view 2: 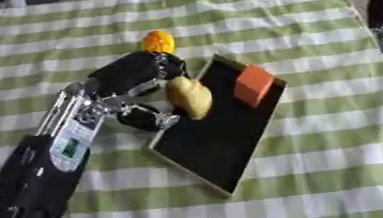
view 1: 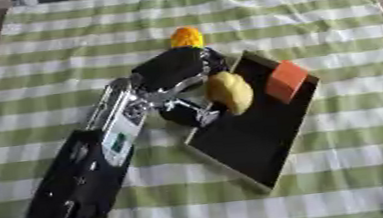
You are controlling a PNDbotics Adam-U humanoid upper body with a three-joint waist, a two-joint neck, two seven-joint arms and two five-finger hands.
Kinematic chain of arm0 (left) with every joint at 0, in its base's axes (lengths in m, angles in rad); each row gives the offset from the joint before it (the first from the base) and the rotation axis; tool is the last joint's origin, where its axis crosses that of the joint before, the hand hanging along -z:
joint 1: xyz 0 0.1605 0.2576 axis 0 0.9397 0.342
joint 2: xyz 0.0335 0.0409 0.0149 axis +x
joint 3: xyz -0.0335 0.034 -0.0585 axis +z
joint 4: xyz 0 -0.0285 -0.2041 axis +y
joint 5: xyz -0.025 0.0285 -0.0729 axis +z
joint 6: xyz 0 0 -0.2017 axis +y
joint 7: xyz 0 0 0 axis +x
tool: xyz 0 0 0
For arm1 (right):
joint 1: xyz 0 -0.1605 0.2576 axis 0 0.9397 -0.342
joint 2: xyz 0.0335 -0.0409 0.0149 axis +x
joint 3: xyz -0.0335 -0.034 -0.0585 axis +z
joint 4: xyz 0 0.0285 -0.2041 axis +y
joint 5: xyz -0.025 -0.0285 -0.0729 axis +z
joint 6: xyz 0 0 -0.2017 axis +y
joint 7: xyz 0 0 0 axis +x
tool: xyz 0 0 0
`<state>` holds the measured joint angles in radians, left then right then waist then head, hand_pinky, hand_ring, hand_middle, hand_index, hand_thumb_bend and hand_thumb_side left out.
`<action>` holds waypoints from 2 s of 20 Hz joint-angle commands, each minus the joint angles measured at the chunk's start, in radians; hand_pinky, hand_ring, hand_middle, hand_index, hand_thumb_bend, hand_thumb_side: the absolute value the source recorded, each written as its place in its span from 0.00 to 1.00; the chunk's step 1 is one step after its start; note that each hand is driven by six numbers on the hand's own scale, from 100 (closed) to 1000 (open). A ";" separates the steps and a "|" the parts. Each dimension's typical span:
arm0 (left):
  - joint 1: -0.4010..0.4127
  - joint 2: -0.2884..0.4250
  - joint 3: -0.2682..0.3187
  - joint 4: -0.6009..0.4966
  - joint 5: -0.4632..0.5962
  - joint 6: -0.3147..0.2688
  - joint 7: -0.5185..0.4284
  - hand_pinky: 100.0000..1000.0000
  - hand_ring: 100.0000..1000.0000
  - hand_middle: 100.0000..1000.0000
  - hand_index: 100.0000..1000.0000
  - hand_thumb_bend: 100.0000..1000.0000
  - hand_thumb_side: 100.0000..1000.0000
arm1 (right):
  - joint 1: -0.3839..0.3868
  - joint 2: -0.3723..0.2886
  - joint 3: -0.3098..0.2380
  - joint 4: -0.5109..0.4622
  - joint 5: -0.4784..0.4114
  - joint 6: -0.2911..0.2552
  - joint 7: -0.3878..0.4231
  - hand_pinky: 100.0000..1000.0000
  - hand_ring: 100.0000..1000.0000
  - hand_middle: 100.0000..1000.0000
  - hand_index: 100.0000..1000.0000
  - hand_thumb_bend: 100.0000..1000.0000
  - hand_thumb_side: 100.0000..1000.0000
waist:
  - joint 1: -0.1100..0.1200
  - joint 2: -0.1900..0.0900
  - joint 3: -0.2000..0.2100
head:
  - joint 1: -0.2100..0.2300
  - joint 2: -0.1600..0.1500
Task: Pick up objects on the table and place them in the box.
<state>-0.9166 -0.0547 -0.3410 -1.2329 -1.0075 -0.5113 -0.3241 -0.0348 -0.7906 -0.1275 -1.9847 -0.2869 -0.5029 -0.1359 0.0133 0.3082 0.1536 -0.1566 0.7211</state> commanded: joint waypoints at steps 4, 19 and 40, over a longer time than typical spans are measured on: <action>-0.029 -0.019 -0.012 0.009 -0.053 -0.020 0.022 0.54 0.56 0.47 0.61 0.00 0.07 | 0.000 -0.041 -0.005 -0.015 0.001 0.021 0.005 0.94 0.81 0.53 0.76 0.00 0.41 | -0.002 -0.029 -0.005 | -0.008 0.014; -0.013 -0.061 -0.037 0.075 -0.078 -0.064 0.026 0.72 0.77 0.74 0.90 0.00 0.05 | 0.011 -0.073 0.008 -0.015 0.033 0.032 -0.020 0.94 0.81 0.53 0.76 0.00 0.41 | -0.012 -0.026 -0.027 | 0.003 0.014; -0.010 0.067 0.043 -0.179 0.105 0.038 0.004 0.88 0.89 0.77 0.92 0.07 0.18 | 0.048 -0.067 -0.010 -0.015 0.056 0.034 -0.046 0.94 0.81 0.53 0.76 0.00 0.41 | 0.000 -0.027 0.006 | -0.007 0.008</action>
<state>-0.9061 -0.0118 -0.3113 -1.3711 -0.9276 -0.4856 -0.3254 0.0149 -0.8316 -0.1217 -1.9848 -0.2374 -0.4684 -0.1755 0.0176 0.2993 0.1601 -0.1610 0.7375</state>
